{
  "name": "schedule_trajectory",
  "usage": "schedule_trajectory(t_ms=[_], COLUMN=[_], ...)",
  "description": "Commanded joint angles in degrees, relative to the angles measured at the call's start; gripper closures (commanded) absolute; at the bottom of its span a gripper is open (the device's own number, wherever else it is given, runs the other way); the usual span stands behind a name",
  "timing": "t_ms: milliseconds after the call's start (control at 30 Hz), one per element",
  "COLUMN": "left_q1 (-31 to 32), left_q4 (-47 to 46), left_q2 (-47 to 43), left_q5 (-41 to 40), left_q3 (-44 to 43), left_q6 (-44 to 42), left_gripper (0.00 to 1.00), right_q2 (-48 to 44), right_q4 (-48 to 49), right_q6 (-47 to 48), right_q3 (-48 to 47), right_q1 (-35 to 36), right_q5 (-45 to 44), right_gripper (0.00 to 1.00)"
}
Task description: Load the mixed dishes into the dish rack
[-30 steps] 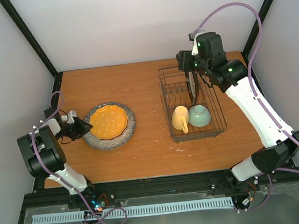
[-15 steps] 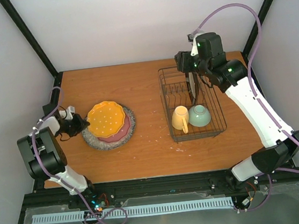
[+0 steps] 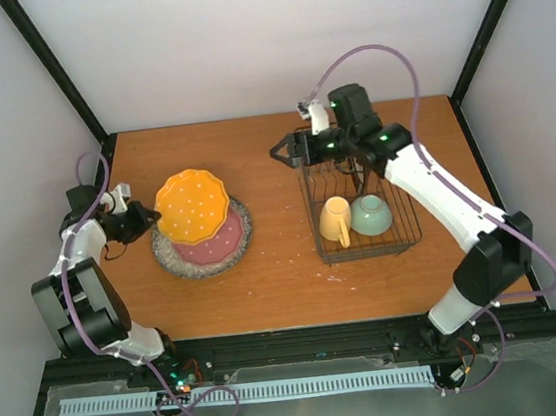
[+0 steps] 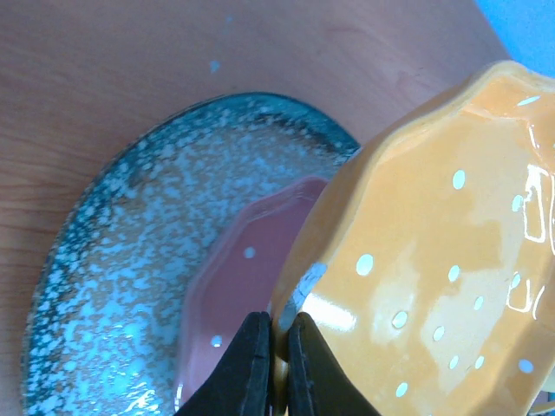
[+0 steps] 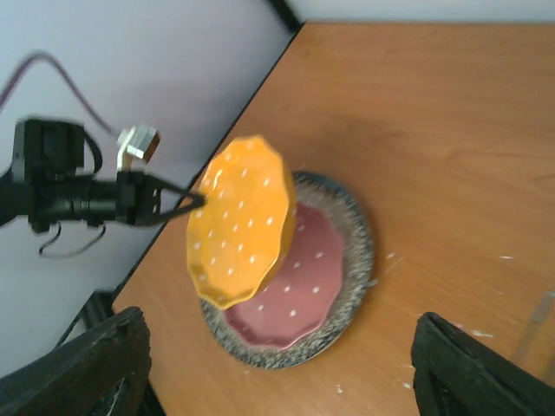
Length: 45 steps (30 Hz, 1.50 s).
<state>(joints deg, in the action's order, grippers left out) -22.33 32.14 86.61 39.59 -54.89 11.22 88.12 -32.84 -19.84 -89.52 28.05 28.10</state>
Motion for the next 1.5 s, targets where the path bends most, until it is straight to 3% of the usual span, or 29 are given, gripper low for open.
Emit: schedule_trajectory(t_ms=[0, 233, 633, 1267, 1333, 1367, 1400, 1433, 1467], left_q1=[-0.1, -0.2, -0.1, -0.1, -0.2, -0.1, -0.1, -0.1, -0.1], left_q4=[-2.2, -1.8, -0.8, -1.8, -2.2, -2.3, -2.4, -2.4, -2.5], left_q2=[-5.3, -9.3, -12.9, -14.3, -14.4, -14.5, -14.5, -14.5, -14.5], left_q5=[9.9, 11.7, 13.0, 14.5, 14.6, 14.6, 14.7, 14.8, 14.8], left_q3=[-3.0, -2.8, -3.3, -3.0, -2.7, -2.6, -2.6, -2.5, -2.4], left_q6=[2.1, 2.9, 3.0, 3.5, 3.6, 3.7, 3.7, 3.7, 3.7], left_gripper=[1.00, 0.99, 0.99, 0.99, 0.99, 0.99, 0.99, 0.99, 0.99], right_q2=[5.6, 11.9, 22.7, 33.4, 34.2, 34.7, 34.9, 35.1, 35.1], right_q4=[4.0, 8.1, 10.9, 11.9, 13.3, 14.1, 15.0, 16.3, 17.4], right_q6=[-1.5, -5.0, -8.3, -10.9, -11.8, -12.3, -13.0, -13.6, -14.4], right_q3=[0.5, -0.5, -7.7, -18.7, -19.3, -19.6, -19.7, -19.5, -19.3], right_q1=[2.2, 4.2, 10.9, 16.8, 17.2, 17.4, 17.4, 17.5, 17.6], right_q5=[11.7, 18.5, 22.6, 23.4, 24.0, 24.4, 24.8, 25.5, 25.7], right_gripper=[0.17, 0.15, 0.15, 0.20, 0.29, 0.41, 0.57, 0.81, 0.95])
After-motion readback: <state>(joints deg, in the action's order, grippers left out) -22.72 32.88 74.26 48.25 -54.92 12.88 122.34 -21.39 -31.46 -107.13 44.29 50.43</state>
